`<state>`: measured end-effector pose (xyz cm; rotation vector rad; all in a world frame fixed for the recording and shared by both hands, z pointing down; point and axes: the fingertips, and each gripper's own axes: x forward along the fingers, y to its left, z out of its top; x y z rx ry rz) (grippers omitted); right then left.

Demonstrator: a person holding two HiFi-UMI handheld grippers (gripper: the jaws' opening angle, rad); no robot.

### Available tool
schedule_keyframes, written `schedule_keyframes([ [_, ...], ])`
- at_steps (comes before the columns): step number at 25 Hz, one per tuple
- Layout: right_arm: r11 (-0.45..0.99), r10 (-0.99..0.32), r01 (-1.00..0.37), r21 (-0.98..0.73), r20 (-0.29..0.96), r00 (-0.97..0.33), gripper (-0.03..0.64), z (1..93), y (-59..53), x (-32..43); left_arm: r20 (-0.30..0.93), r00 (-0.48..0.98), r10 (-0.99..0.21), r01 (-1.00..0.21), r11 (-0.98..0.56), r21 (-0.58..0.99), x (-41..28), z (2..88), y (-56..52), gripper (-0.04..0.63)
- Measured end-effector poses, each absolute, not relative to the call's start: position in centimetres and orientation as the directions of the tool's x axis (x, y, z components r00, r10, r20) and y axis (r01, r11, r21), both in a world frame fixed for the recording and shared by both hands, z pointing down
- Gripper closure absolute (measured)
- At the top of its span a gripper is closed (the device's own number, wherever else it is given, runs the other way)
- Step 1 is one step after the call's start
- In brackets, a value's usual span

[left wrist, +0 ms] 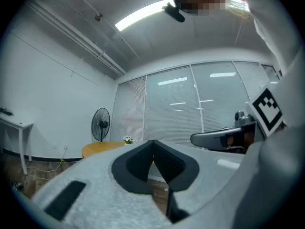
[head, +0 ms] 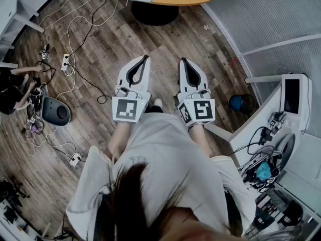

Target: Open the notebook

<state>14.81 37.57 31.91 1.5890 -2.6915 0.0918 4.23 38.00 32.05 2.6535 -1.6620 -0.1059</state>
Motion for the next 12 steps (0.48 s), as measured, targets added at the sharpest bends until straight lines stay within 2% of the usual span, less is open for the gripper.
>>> schedule_keyframes([
  [12,0.481,-0.875,-0.875,-0.048,0.035,-0.483,0.615,32.0,36.96,15.06,-0.063,0.432,-0.9,-0.898,-0.436,0.055,4.81,31.99,37.25,0.578],
])
